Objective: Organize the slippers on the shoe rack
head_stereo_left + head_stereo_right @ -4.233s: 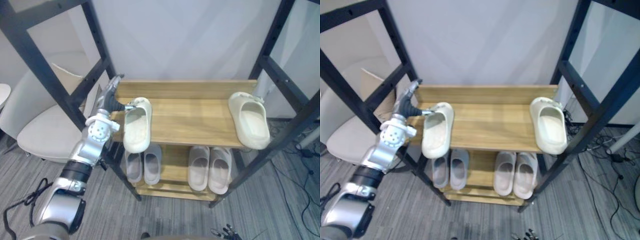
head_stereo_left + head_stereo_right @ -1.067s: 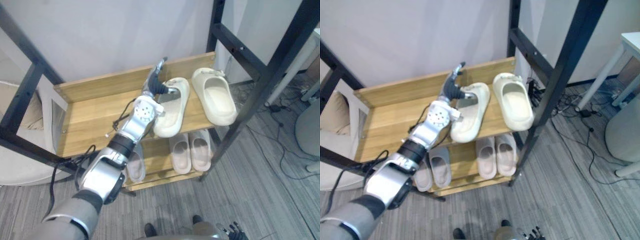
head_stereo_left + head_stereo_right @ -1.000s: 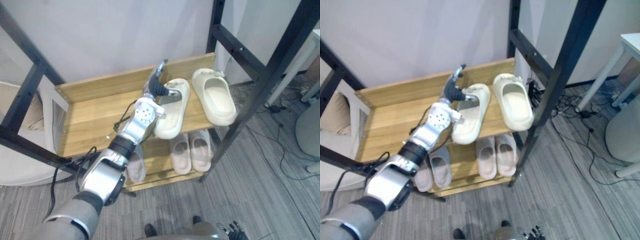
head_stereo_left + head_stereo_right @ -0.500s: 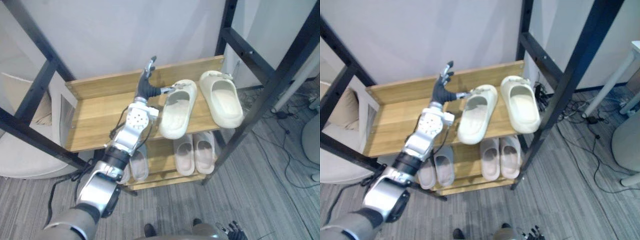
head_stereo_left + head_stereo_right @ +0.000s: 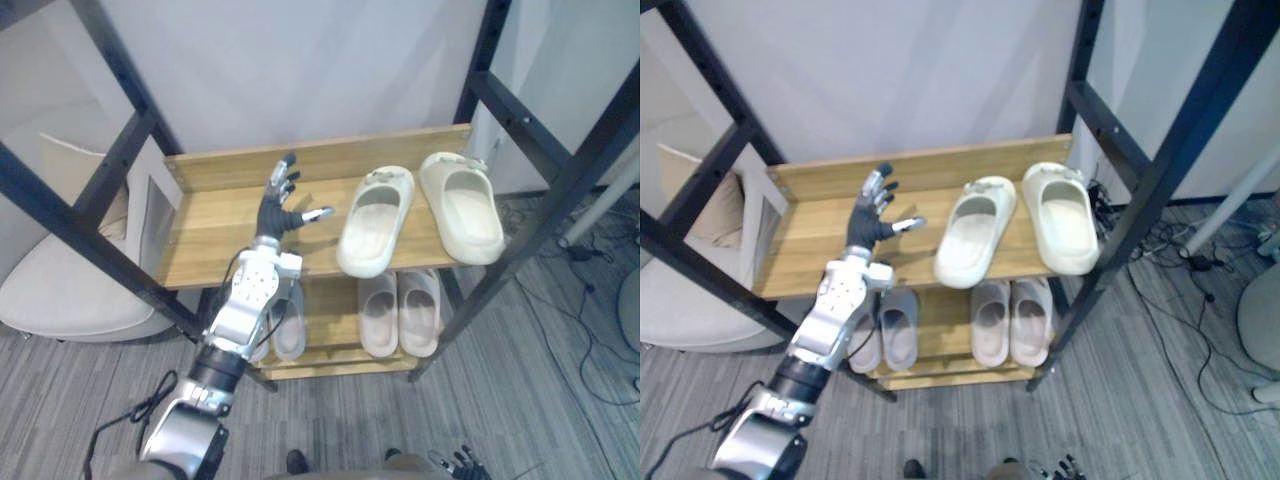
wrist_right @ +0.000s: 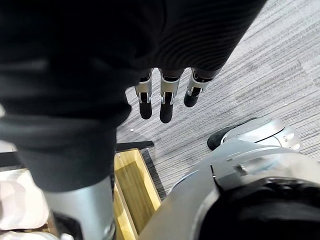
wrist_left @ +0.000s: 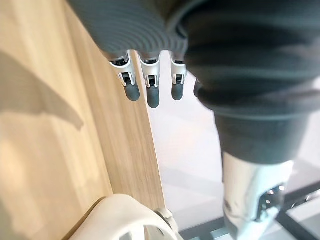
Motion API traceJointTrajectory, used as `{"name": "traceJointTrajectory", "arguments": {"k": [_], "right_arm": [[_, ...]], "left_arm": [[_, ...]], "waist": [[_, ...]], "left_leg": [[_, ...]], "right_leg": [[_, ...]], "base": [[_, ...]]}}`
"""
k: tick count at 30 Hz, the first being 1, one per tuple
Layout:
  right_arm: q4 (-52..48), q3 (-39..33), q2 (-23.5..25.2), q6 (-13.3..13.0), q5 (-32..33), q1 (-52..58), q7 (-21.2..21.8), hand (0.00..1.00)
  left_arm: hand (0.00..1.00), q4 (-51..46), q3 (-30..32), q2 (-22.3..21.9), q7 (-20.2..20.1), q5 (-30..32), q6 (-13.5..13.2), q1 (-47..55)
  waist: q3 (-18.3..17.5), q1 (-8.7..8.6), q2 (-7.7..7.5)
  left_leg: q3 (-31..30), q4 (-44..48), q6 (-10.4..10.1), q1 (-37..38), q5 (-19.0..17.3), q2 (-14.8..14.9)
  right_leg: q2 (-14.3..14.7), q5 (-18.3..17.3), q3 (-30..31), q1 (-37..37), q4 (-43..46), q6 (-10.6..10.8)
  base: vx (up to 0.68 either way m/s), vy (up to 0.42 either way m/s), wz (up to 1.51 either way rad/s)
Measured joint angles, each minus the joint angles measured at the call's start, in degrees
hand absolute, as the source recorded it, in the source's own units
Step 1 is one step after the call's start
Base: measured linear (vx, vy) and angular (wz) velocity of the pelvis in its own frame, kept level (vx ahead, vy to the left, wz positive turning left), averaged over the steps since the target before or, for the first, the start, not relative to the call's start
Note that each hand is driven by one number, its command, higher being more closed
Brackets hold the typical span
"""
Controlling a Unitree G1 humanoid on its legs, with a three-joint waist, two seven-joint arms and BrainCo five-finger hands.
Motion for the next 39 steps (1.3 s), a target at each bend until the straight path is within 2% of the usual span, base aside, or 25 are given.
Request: {"name": "traceJointTrajectory", "arguments": {"k": [7, 11, 17, 28, 32, 39], "right_arm": [[0.26, 0.54, -0.12, 0.1, -0.02, 0.49, -0.05, 0.0], [0.61, 1.7, -0.34, 0.1, -0.02, 0.48, -0.11, 0.0], [2.02, 1.71, -0.28, 0.08, -0.01, 0.23, -0.13, 0.0], [2.13, 2.13, -0.42, 0.08, 0.05, 0.21, -0.14, 0.0], [2.15, 2.13, -0.43, 0.08, 0.05, 0.08, -0.14, 0.0], [2.21, 2.1, -0.43, 0.09, 0.05, -0.02, -0.5, 0.0]], "left_arm": [[0.0, -0.83, -5.09, -0.26, -2.73, -3.48, 0.02, 5.44], [0.0, -0.91, -7.51, -0.48, -4.79, -4.68, 0.01, 5.93], [0.0, -0.6, -10.78, -0.79, -5.73, -5.63, -0.01, 5.84], [0.0, 4.99, -17.94, -3.49, -6.03, -5.54, -0.17, -0.02], [0.0, 8.82, -19.18, -5.47, -5.94, -5.55, -0.23, -3.5], [0.0, 13.89, -19.86, -6.14, -4.31, -5.51, -0.41, -7.73]], "waist": [[-0.43, 0.64, -0.33], [-1.24, 0.67, -0.9], [-2.26, 0.68, -1.34], [-2.46, 0.42, -1.79], [-2.39, -0.13, -1.91], [-2.32, -0.57, -2.01]], "left_leg": [[-1.25, 0.0, -0.02, -0.02, 0.07, -0.12], [-1.87, -0.15, -0.1, -0.1, 0.17, -0.15], [-2.29, -0.72, -0.1, -0.01, 0.54, -0.2], [-2.23, -0.75, -0.1, -0.01, 0.64, -0.17], [-2.0, -0.78, -0.13, -0.08, 0.61, -0.15], [-1.61, -0.79, -0.32, -0.11, 0.44, 0.05]], "right_leg": [[-0.06, -0.12, -1.26, 0.85, -0.44, 0.09], [-0.04, -0.33, -1.83, 1.01, -0.43, 0.08], [-0.06, -0.47, -2.43, 1.17, -0.49, 0.14], [-0.08, -0.47, -2.44, 1.08, -0.8, 0.14], [-0.07, -0.47, -2.16, 0.87, -0.88, 0.15], [0.03, -0.46, -1.75, 0.8, -1.19, 0.15]], "base": [[0.0, -0.005, 0.09], [0.0, -0.007, 0.07], [0.0, -0.005, 0.04], [0.0, 0.0, 0.0], [0.0, 0.0, -0.03], [0.0, 0.0, -0.01]]}}
